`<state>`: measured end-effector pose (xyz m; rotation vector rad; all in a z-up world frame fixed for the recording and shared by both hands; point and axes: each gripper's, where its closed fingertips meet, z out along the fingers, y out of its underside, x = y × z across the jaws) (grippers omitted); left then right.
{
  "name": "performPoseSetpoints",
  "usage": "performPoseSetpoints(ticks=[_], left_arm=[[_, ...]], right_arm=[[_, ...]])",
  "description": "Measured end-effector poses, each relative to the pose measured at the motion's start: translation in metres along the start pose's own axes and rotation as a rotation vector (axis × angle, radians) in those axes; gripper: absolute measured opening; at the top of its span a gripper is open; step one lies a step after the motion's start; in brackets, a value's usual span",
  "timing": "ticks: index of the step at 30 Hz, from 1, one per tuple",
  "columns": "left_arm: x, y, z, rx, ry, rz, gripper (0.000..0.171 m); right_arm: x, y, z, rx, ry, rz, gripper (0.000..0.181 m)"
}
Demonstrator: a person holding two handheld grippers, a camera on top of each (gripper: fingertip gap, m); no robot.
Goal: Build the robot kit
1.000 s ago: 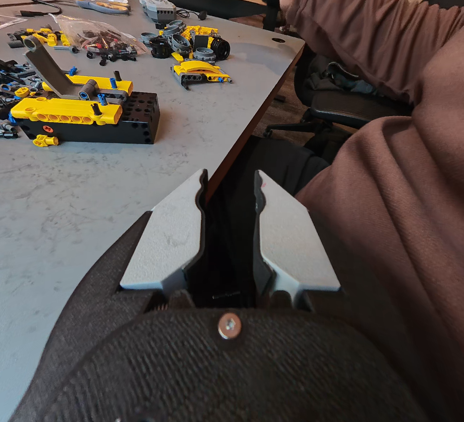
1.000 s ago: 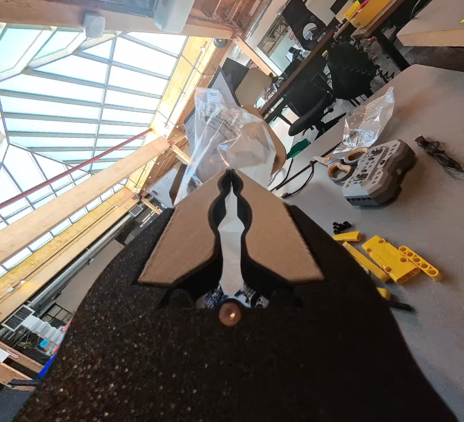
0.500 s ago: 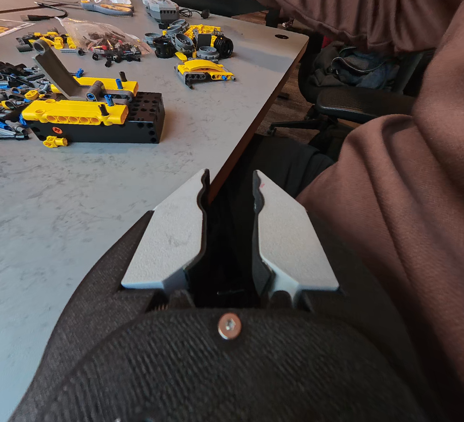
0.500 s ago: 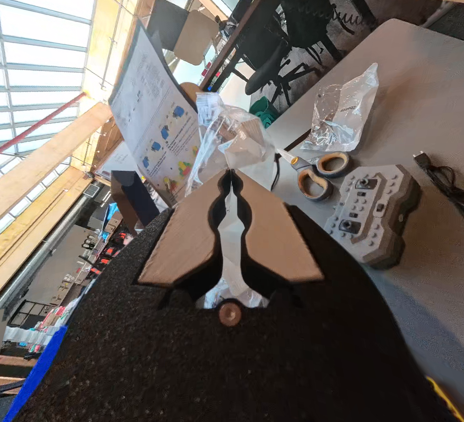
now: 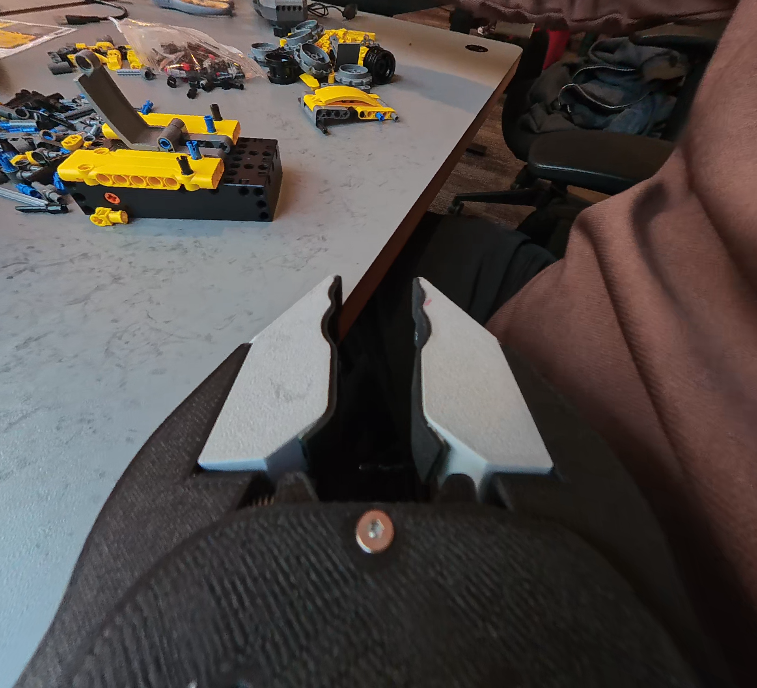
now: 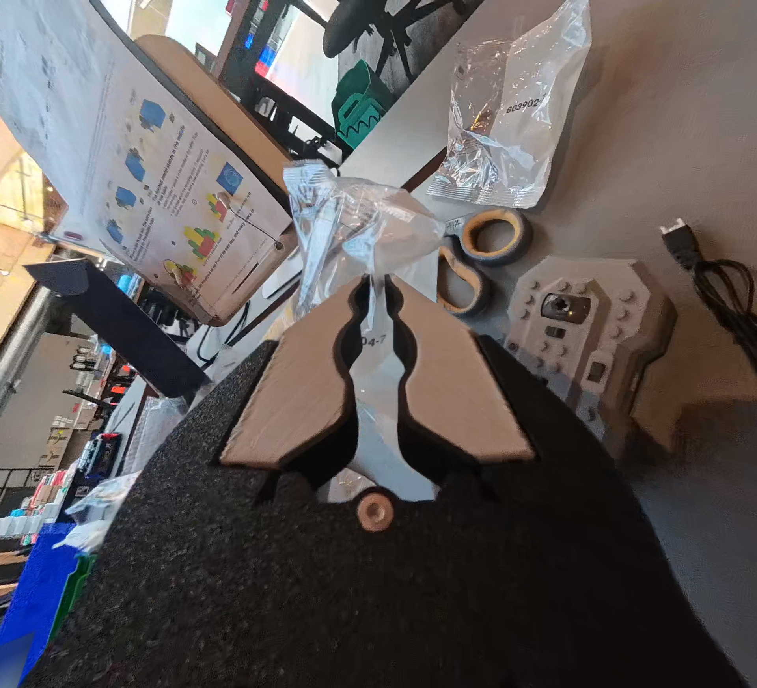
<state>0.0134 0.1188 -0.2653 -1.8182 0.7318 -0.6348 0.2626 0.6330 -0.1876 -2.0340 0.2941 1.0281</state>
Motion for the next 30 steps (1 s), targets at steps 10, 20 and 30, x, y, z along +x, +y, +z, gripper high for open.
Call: performPoseSetpoints(ticks=[10,20,30], left_arm=[[-0.002,0.002,-0.003,-0.004,-0.020,0.012,0.032],[0.008,-0.026,0.001,-0.095,0.107,0.042,0.030],[-0.012,-0.042,0.016,-0.150,0.246,-0.063,0.032]], right_arm=[[-0.028,0.020,-0.047,-0.122,-0.035,-0.418,0.029],[0.037,0.144,-0.095,-0.561,-0.020,-0.874,0.016],[0.026,0.125,-0.120,-0.506,-0.166,-0.942,0.017]])
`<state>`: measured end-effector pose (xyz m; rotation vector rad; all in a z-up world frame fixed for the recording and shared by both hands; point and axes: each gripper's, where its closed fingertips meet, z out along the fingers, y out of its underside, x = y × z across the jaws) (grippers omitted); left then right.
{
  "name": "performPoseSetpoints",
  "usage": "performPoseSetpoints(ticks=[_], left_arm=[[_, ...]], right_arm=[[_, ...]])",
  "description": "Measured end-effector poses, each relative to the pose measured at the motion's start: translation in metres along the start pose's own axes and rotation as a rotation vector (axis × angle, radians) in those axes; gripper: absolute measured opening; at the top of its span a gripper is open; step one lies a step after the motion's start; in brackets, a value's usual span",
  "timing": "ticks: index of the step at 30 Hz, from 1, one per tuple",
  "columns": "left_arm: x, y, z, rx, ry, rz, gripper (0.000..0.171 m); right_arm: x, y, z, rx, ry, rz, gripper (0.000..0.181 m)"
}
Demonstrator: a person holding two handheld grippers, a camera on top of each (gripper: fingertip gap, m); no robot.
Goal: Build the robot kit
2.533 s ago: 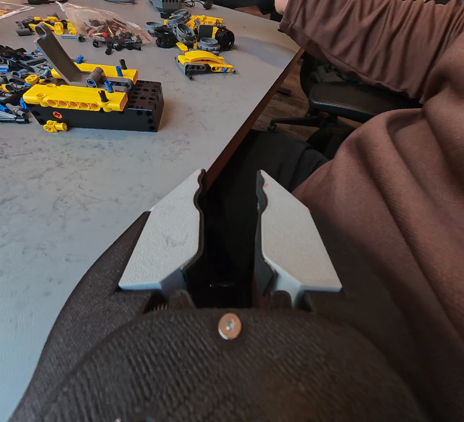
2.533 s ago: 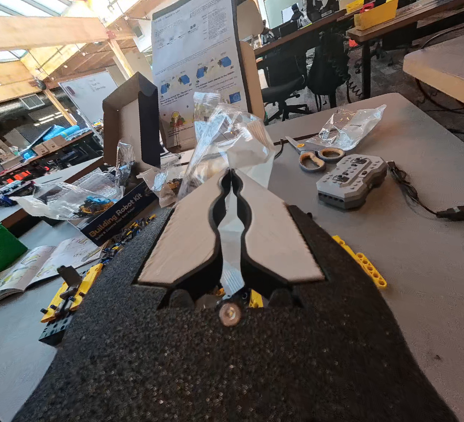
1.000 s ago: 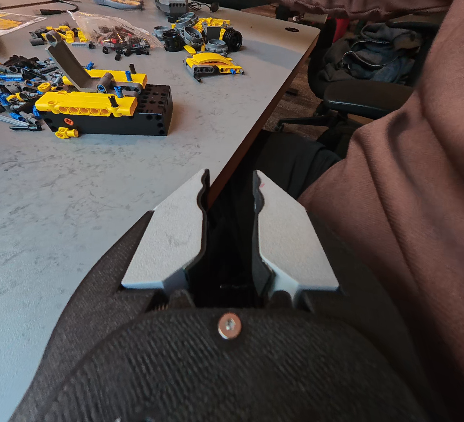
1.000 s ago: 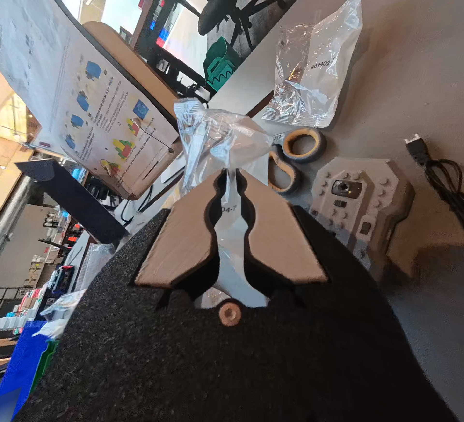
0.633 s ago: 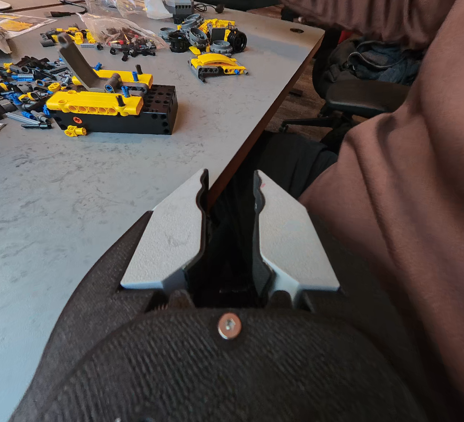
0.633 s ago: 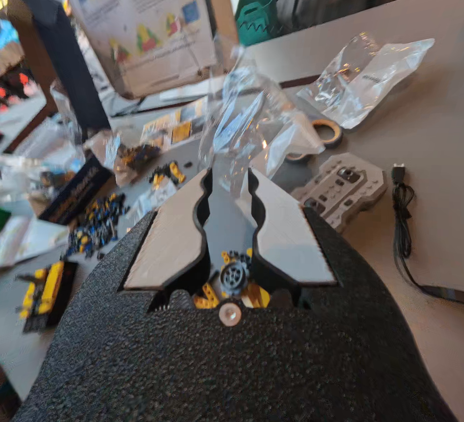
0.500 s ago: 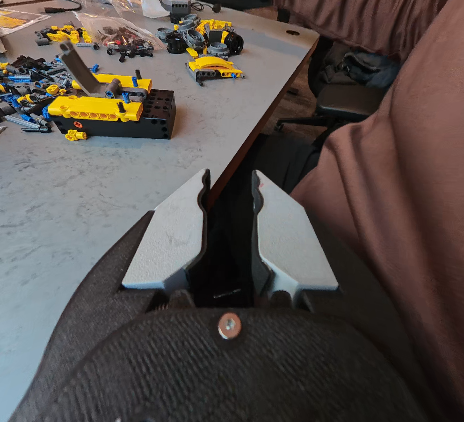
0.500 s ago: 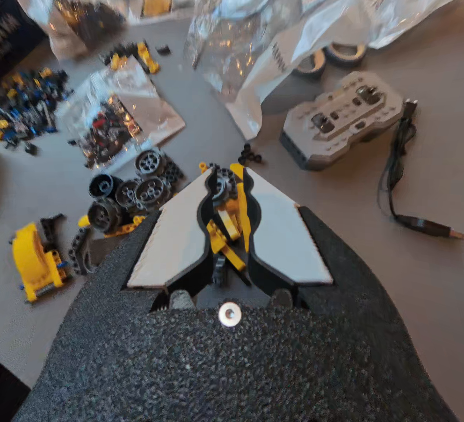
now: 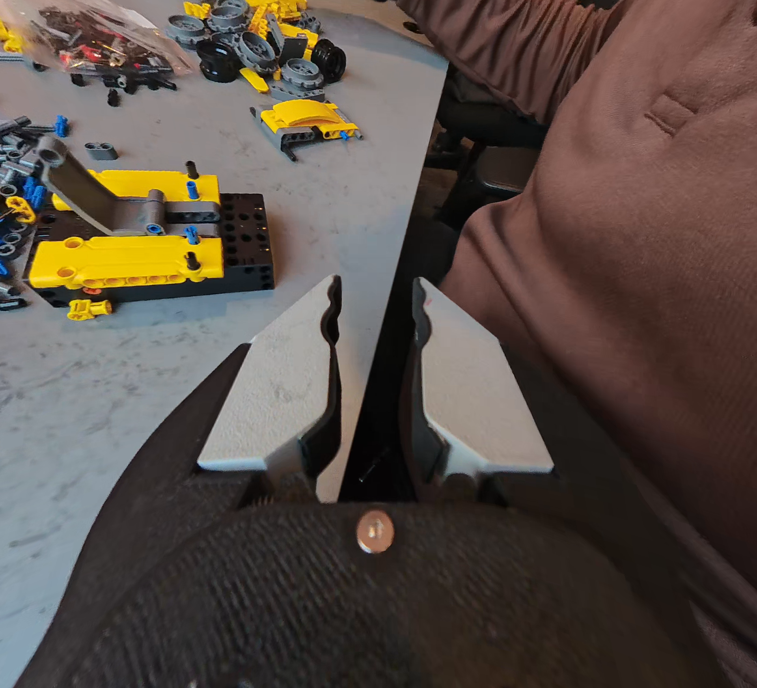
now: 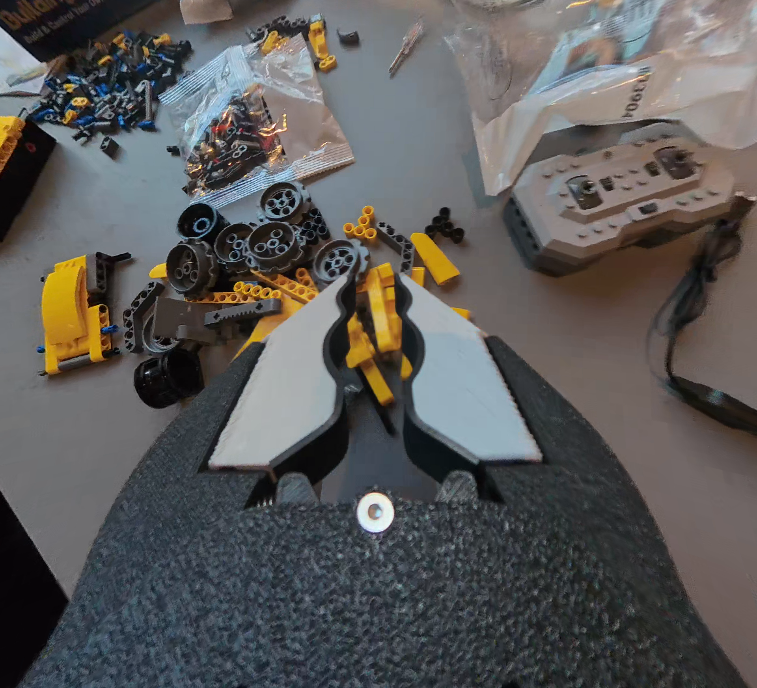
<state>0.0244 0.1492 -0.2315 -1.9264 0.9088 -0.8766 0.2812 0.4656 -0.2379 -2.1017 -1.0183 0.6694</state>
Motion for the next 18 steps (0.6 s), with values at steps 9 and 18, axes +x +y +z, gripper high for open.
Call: performPoseSetpoints(ticks=[9,18], left_arm=[[-0.018,0.012,-0.003,-0.039,-0.058,-0.006,0.032],[-0.013,0.019,-0.010,-0.010,-0.067,-0.020,0.031]], right_arm=[[0.022,0.013,0.035,-0.114,0.046,-0.017,0.017],[0.009,0.003,0.033,-0.093,0.015,0.004,0.006]])
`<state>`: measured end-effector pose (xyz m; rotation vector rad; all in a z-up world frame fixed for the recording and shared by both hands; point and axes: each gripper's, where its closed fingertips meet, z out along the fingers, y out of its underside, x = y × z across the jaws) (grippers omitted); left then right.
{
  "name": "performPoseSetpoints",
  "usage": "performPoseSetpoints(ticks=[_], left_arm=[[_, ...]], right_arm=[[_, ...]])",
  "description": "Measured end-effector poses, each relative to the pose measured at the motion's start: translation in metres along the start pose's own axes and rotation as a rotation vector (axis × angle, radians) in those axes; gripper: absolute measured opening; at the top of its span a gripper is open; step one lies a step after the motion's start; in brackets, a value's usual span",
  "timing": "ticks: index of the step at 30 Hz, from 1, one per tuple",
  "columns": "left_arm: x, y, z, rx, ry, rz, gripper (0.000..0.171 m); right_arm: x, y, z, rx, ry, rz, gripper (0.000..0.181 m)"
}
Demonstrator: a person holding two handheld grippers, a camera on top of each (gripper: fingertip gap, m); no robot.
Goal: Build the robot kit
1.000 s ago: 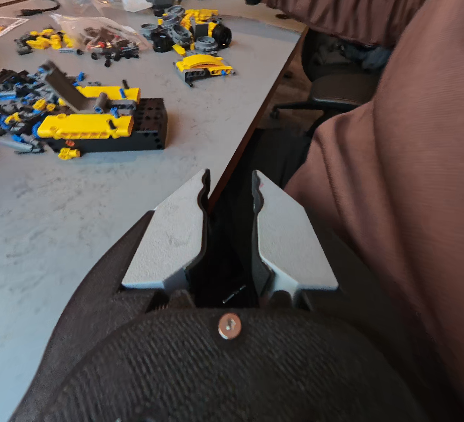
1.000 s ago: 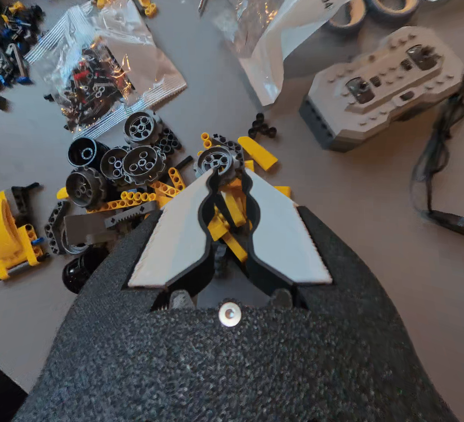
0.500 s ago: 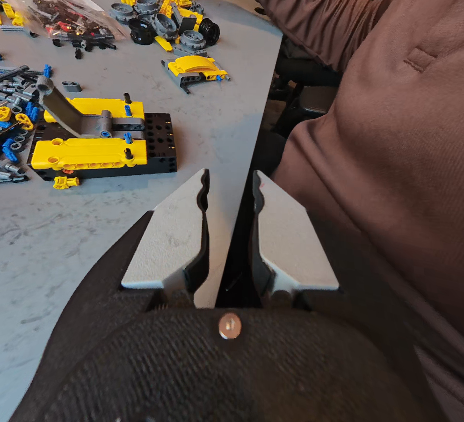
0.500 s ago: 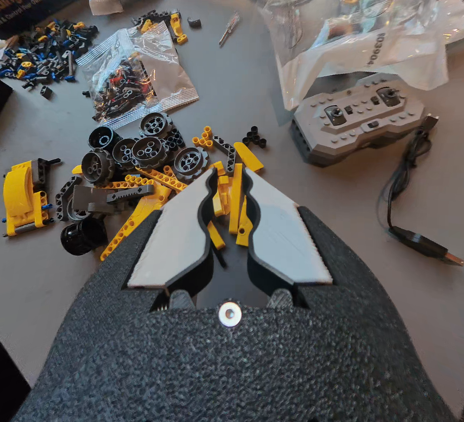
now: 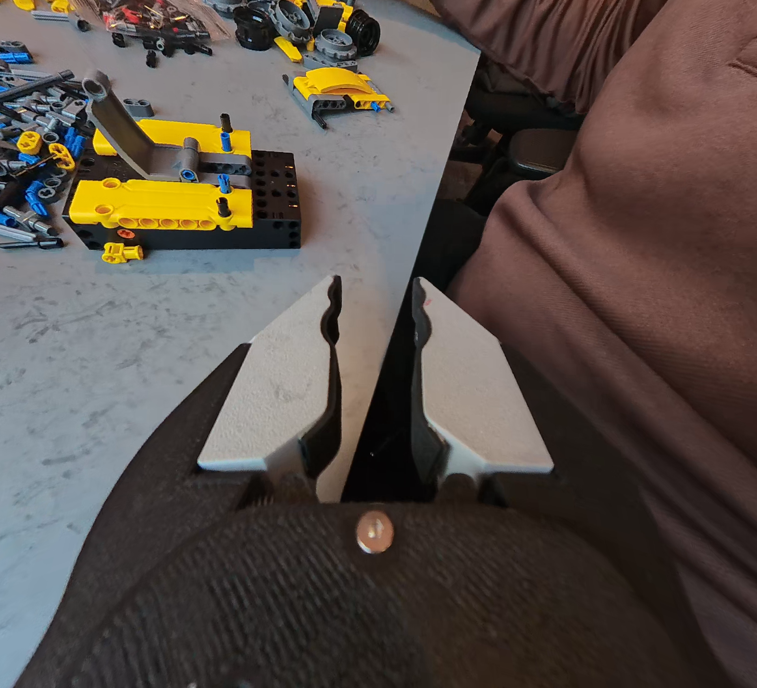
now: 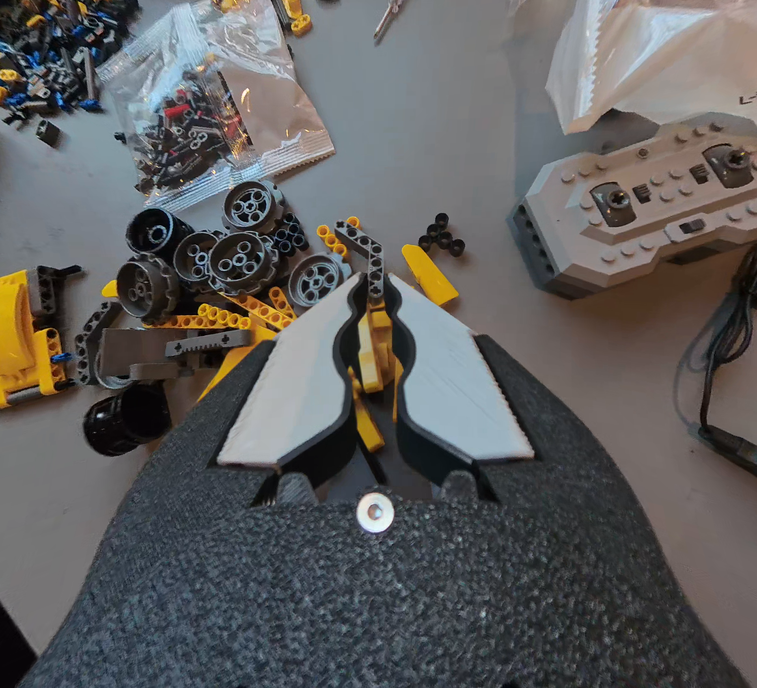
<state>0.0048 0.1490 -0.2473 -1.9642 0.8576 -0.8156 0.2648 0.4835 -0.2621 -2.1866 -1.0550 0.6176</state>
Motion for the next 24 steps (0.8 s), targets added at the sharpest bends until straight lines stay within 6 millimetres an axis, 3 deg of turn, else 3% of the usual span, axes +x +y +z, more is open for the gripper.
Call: performPoseSetpoints(ticks=[5,8,11,16,20,24], left_arm=[[0.003,-0.002,-0.007,0.048,-0.009,0.019,0.031],[0.005,0.001,-0.011,0.071,-0.024,0.034,0.031],[0.005,0.008,-0.015,0.079,-0.049,0.053,0.030],[0.014,0.014,-0.021,0.128,-0.048,0.064,0.030],[0.024,0.020,-0.027,0.153,-0.038,0.103,0.030],[0.034,0.026,-0.032,0.198,-0.017,0.079,0.030]], right_arm=[[-0.018,-0.018,-0.031,0.093,-0.010,0.027,0.006],[-0.054,-0.027,-0.048,0.156,-0.083,0.028,0.006],[-0.097,-0.025,-0.054,0.177,-0.130,0.017,0.006],[-0.158,-0.005,-0.036,0.142,-0.117,-0.009,0.006],[-0.161,0.029,-0.007,0.021,0.036,-0.037,0.006],[-0.165,0.043,0.000,-0.011,0.098,-0.020,0.013]])
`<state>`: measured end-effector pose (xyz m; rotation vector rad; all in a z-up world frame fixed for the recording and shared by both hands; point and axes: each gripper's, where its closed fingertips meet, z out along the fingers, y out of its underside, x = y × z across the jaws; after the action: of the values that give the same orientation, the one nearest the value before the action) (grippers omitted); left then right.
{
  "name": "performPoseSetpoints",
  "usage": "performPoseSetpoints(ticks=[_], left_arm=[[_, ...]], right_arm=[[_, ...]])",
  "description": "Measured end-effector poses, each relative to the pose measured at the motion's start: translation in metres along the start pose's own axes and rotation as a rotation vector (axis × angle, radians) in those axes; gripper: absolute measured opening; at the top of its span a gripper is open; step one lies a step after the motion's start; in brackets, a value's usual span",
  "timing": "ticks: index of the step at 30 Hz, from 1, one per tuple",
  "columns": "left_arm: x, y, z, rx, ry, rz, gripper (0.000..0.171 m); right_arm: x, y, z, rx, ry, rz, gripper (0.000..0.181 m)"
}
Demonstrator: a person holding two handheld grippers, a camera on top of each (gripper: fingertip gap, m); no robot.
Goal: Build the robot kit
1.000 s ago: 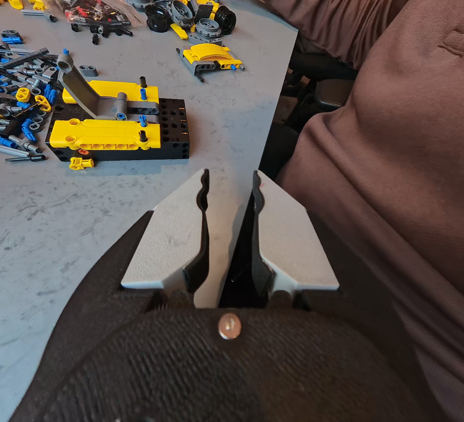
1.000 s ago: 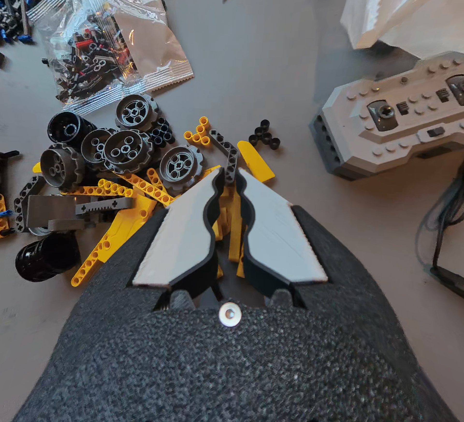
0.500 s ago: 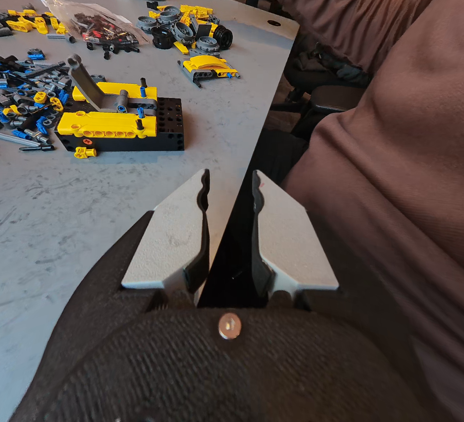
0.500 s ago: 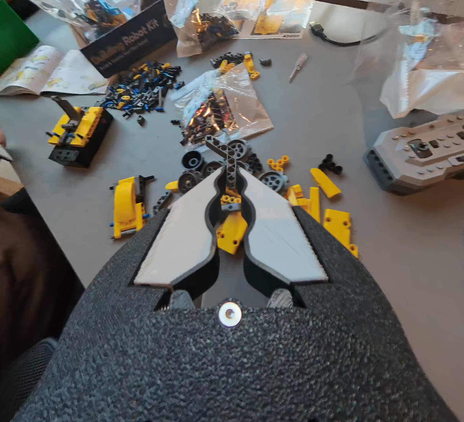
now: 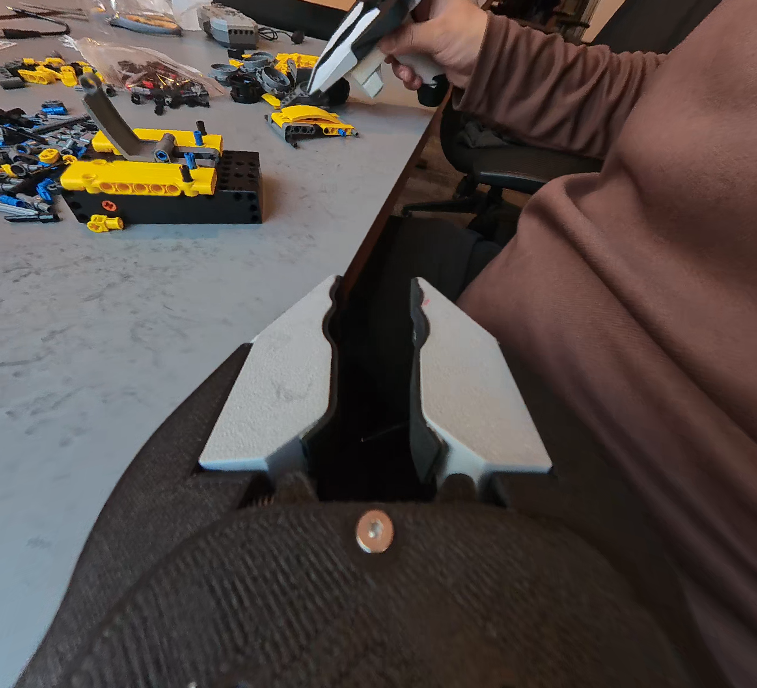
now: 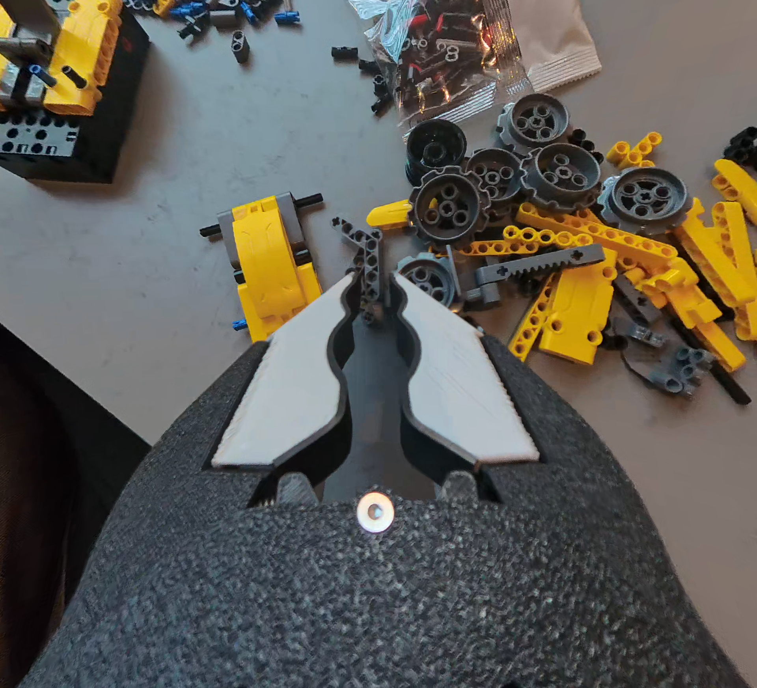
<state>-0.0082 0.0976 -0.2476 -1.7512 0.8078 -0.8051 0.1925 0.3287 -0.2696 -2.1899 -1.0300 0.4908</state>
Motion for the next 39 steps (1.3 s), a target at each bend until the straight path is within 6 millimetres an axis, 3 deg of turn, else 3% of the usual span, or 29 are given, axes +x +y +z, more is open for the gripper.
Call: performPoseSetpoints(ticks=[4,8,12,17,20,27,34,39], left_arm=[[-0.001,0.003,-0.004,-0.002,-0.020,0.039,0.030],[-0.006,-0.002,-0.007,0.013,-0.037,0.074,0.030],[0.000,0.001,-0.002,0.001,-0.003,0.069,0.030],[0.009,0.016,0.006,-0.065,0.032,0.139,0.030],[0.016,0.030,0.006,-0.106,0.055,0.113,0.030],[0.043,0.066,-0.010,-0.193,0.068,0.091,0.029],[0.055,0.061,-0.012,-0.194,0.020,0.224,0.027],[0.048,0.063,-0.013,-0.208,-0.025,0.244,0.026]], right_arm=[[0.001,-0.015,-0.016,0.087,0.104,-0.012,0.020],[-0.016,-0.039,-0.026,0.271,0.101,-0.006,0.021],[-0.034,-0.044,-0.022,0.339,0.077,-0.058,0.025],[-0.026,-0.045,-0.031,0.399,0.214,-0.105,0.028],[-0.023,-0.037,-0.043,0.451,0.257,-0.051,0.030],[-0.028,0.006,-0.064,0.467,0.278,0.089,0.039],[-0.025,0.008,-0.075,0.493,0.299,0.136,0.039],[-0.006,0.034,-0.067,0.383,0.297,0.247,0.040]])
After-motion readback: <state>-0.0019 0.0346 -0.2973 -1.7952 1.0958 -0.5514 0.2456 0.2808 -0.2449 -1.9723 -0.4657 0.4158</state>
